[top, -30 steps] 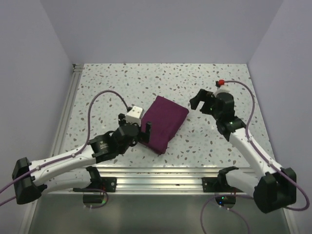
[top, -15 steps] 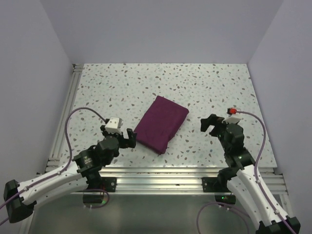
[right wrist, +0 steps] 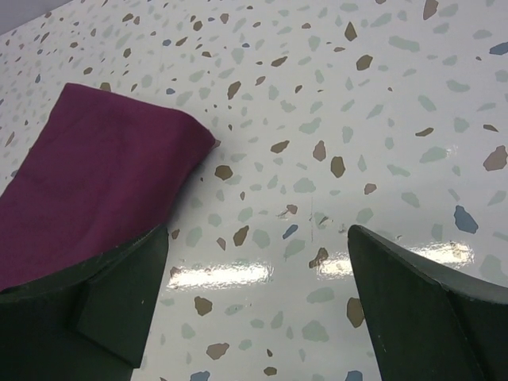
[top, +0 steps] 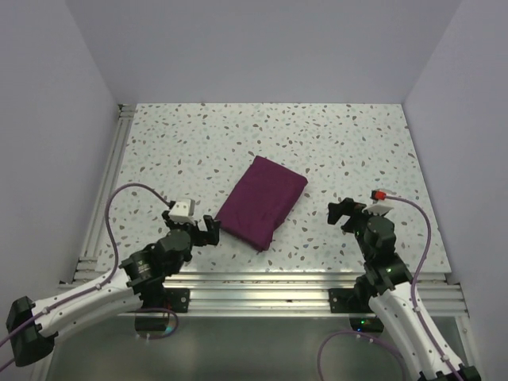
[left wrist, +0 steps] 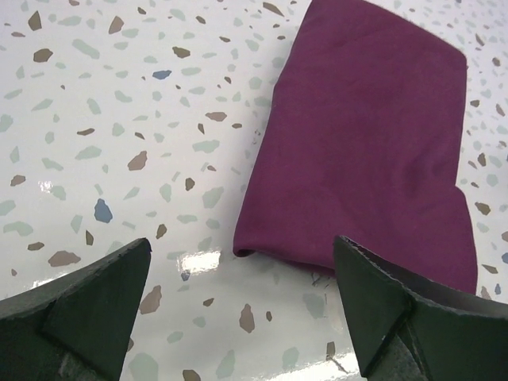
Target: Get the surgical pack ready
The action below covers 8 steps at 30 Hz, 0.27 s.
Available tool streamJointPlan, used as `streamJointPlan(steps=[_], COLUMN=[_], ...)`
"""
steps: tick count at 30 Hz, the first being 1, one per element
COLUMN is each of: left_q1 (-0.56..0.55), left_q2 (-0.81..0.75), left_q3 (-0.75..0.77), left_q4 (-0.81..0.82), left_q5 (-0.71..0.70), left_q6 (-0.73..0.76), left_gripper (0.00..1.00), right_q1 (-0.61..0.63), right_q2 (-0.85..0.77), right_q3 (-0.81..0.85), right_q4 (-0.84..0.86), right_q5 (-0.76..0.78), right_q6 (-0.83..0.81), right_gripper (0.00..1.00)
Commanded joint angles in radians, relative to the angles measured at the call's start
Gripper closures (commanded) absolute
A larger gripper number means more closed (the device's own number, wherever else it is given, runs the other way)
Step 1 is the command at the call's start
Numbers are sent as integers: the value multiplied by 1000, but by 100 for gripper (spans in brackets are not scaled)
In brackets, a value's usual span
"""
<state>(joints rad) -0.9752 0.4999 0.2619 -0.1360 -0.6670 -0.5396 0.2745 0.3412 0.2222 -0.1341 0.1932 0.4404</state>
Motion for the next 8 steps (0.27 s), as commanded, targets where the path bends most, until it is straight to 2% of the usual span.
streamJointPlan(steps=[1,6,8], left_q1=[6,6,6], left_q2=[34,25,8], left_q3=[25,20,16], left_q4=[56,56,56], left_q5=[-26,-31,-32], left_q6=[-20,-22,-22], left_gripper=[1,1,1], right_q1=[-1,-1,-1], right_q2=[27,67,70], right_q3=[0,8,16], right_q4=[50,70,59], right_q5=[32,11,34], right_q6=[17,15,14], right_gripper=[1,4,1])
